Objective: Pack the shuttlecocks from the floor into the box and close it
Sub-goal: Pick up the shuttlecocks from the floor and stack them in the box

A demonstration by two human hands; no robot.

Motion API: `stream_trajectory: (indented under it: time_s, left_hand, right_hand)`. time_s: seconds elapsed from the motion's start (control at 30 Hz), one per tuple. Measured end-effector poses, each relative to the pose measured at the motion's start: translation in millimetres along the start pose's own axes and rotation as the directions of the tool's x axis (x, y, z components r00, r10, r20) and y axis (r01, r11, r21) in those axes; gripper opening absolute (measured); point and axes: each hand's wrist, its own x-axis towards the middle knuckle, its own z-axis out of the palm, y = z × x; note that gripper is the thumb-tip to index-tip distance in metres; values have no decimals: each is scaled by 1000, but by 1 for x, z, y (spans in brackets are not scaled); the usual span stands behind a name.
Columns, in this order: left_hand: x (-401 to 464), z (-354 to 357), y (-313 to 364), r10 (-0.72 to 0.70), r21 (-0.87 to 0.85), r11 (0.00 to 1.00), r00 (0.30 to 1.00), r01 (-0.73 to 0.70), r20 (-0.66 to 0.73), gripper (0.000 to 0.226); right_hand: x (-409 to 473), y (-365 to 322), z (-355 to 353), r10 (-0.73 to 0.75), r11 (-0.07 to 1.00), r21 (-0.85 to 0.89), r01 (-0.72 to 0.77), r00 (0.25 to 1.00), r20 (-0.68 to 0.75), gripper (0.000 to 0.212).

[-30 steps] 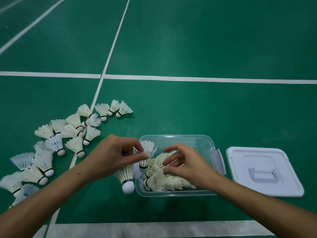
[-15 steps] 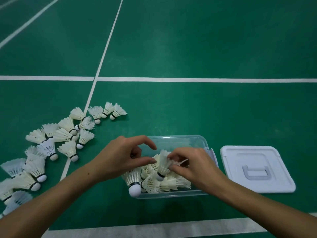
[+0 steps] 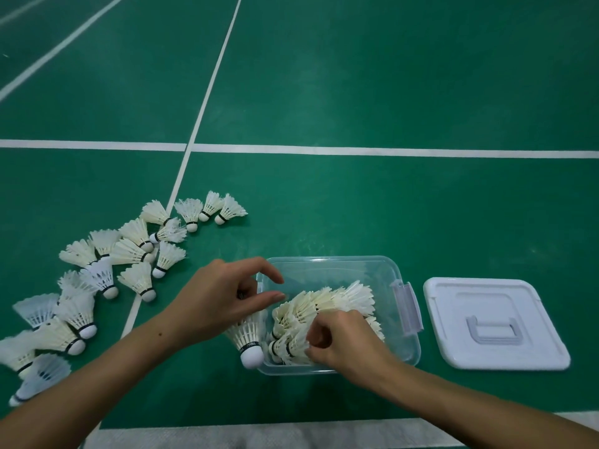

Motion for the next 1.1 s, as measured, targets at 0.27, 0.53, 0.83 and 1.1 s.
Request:
stream_trajectory:
  time_s: [0.27, 0.53, 0.83, 1.1]
  left_hand:
    - [-2, 7, -6, -1, 7, 1000, 1000, 1, -12, 26]
    - [13, 21, 10, 28, -274, 962, 999, -17, 38, 43]
    - [38, 32, 23, 114, -293, 942, 978, -163, -177, 49]
    - [30, 49, 14, -51, -224, 974, 991, 21, -126, 33]
  right_hand:
    - [17, 9, -1, 95, 964, 227, -141, 974, 204, 18]
    - [-5, -3, -52, 11, 878, 476, -45, 997, 75, 36]
    - [-13, -24, -67, -158, 786, 605, 127, 987, -2, 15]
    - [-22, 30, -69, -23, 947, 307, 92, 975, -221, 10]
